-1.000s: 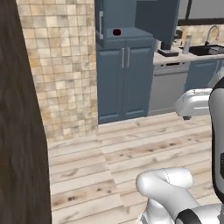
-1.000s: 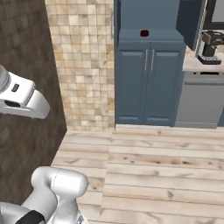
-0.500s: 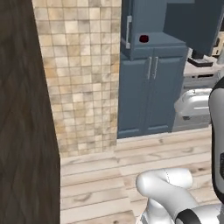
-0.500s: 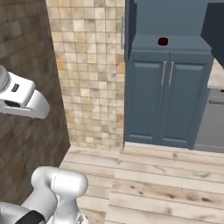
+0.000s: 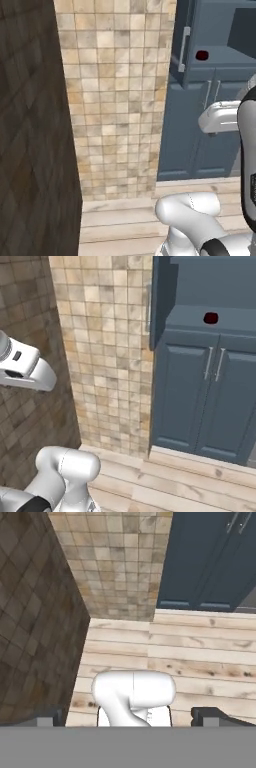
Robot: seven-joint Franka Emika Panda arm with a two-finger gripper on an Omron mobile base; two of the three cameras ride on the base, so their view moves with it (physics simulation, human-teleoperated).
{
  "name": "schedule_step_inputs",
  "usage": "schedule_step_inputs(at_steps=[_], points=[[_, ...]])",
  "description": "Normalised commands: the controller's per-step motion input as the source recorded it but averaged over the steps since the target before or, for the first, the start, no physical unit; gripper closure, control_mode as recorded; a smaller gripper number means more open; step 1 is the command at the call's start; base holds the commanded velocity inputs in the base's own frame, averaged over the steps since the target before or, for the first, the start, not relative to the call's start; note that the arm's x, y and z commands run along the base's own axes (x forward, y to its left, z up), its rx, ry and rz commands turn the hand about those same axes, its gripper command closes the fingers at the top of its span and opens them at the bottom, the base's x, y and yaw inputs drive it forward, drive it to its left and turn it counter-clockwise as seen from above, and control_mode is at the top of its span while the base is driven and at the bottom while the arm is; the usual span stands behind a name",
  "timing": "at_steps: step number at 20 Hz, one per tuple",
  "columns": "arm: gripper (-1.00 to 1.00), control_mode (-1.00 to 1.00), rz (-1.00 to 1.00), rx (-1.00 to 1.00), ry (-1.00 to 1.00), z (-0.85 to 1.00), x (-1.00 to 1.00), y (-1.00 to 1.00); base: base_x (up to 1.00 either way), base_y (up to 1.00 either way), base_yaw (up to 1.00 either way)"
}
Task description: There is a tray on the dining counter. Grab the cup, mug, and pitcher and place them on the tray. The pitcher may be placed next to the tray if it cannot fit the tray.
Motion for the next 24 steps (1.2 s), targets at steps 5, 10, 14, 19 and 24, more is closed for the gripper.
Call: schedule_step_inputs(at_steps=[5, 10, 14, 19, 24], points=[[-1.00, 1.00, 0.00, 0.00, 0.00, 0.00, 0.00, 0.00, 0.10, -0.91, 0.20], [-1.00, 1.00, 0.00, 0.00, 0.00, 0.00, 0.00, 0.00, 0.00, -1.00, 0.15], [-1.00, 1.00, 0.00, 0.00, 0.00, 0.00, 0.00, 0.00, 0.00, -0.89, 0.07], [-1.00, 1.00, 0.00, 0.00, 0.00, 0.00, 0.00, 0.00, 0.23, -0.50, -0.09], [-1.00, 1.00, 0.00, 0.00, 0.00, 0.00, 0.00, 0.00, 0.59, -0.28, -0.24]])
